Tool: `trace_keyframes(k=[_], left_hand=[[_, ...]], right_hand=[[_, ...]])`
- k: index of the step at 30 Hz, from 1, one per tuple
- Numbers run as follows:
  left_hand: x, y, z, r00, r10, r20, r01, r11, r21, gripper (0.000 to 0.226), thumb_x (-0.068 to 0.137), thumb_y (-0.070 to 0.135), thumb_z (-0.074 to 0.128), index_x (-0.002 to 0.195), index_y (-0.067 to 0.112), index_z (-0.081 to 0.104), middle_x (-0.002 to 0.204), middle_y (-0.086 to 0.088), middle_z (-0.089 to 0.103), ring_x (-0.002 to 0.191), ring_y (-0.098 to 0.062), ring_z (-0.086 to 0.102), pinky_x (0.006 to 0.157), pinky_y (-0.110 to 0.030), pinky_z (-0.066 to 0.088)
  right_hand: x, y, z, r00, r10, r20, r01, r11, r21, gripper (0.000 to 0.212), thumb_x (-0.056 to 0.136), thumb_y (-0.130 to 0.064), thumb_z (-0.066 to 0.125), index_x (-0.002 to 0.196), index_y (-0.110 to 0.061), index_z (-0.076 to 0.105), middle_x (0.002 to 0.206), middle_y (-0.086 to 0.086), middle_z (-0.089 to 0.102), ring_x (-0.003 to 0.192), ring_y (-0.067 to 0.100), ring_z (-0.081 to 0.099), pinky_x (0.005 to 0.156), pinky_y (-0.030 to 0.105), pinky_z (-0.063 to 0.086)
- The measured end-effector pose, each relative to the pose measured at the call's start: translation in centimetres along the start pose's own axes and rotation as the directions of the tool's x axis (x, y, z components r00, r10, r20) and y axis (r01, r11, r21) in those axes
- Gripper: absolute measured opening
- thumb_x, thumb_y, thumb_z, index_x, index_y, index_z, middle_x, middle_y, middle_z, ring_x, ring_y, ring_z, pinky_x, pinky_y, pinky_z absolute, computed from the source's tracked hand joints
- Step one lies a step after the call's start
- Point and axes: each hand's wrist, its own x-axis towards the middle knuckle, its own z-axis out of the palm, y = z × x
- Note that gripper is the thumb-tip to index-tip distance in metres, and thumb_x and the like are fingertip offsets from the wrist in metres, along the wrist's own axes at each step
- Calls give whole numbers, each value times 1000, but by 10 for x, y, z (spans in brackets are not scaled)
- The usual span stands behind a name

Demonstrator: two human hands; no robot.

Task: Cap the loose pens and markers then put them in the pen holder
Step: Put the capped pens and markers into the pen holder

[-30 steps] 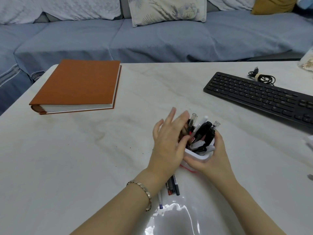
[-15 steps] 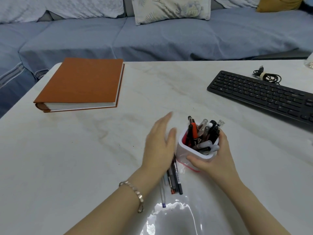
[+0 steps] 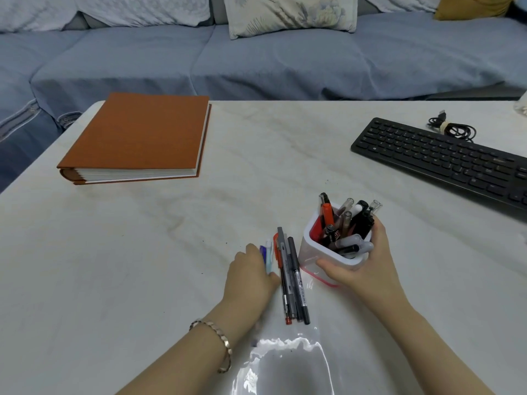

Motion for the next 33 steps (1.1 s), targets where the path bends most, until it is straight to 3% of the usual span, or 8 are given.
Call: trace_keyframes(k=[5, 11, 14, 17, 19, 25, 28, 33], left_hand=[[4, -7, 4, 995, 95, -20, -90, 977, 192, 16, 87, 6, 40, 102, 4, 45, 95, -13, 45, 80, -22, 36, 64, -27, 28], [0, 8, -33, 959, 162, -234, -228, 929, -290, 5, 92, 10, 37, 86, 10, 38, 80, -5, 41, 62, -14, 38, 49, -21, 31], [-9, 44, -62, 922, 178, -345, -353, 752, -556, 10, 96, 15, 33, 89, 22, 36, 75, 5, 51, 70, -14, 53, 58, -17, 43], [-19, 73, -79, 893, 242, -379, -447, 399, -800, 22, 97, 13, 33, 93, 33, 39, 69, 14, 64, 87, -12, 65, 89, -28, 50], [-20, 84, -79, 876, 272, -398, -461, 227, -858, 28, 97, 9, 33, 102, 35, 40, 70, 11, 65, 87, -12, 66, 92, -36, 51], [-18, 89, -45, 793, 402, -458, -596, 351, -722, 36, 94, 2, 34, 105, 35, 38, 95, 9, 58, 99, -18, 63, 92, -28, 48], [-19, 82, -32, 777, 496, -388, -611, 445, -655, 40, 92, 3, 36, 107, 40, 36, 97, 16, 56, 98, -14, 62, 88, -22, 48], [-17, 74, -25, 699, 603, -386, -711, 523, -471, 66, 91, 1, 41, 125, 54, 19, 120, 23, 43, 104, -3, 61, 82, -25, 54]], right_hand=[[0, 4, -1, 1000, -4, 15, 4, 1000, 1, 77, 39, -49, 79, 102, -57, 35, 88, -1, 63, 90, 6, 61, 77, 13, 43], [0, 3, 0, 1000, 5, 23, -5, 1000, 26, 73, 37, -49, 76, 98, -56, 36, 83, -8, 61, 81, -5, 60, 69, 2, 41], [1, 4, -1, 1000, 8, 23, -9, 1000, 23, 75, 39, -48, 78, 100, -58, 36, 90, -2, 62, 83, -1, 61, 70, 4, 43], [2, 7, 0, 1000, -7, 15, 7, 1000, 16, 79, 40, -47, 82, 104, -57, 37, 95, 2, 63, 91, 7, 62, 77, 16, 47], [2, 10, 0, 1000, -13, 3, 13, 1000, 4, 82, 40, -49, 82, 106, -58, 35, 102, 5, 62, 100, 16, 60, 86, 25, 46], [4, 17, 1, 1000, -5, 2, 5, 1000, 2, 83, 45, -38, 86, 111, -47, 38, 93, 4, 65, 94, 16, 63, 81, 34, 52], [5, 16, 3, 1000, -8, -22, 9, 999, 53, 71, 49, -27, 87, 105, -36, 44, 76, -9, 62, 76, 9, 64, 66, 24, 52], [5, -1, 2, 999, -39, 5, 38, 988, 149, 53, 53, -26, 83, 94, -34, 51, 81, -15, 66, 80, 4, 66, 69, 17, 50]])
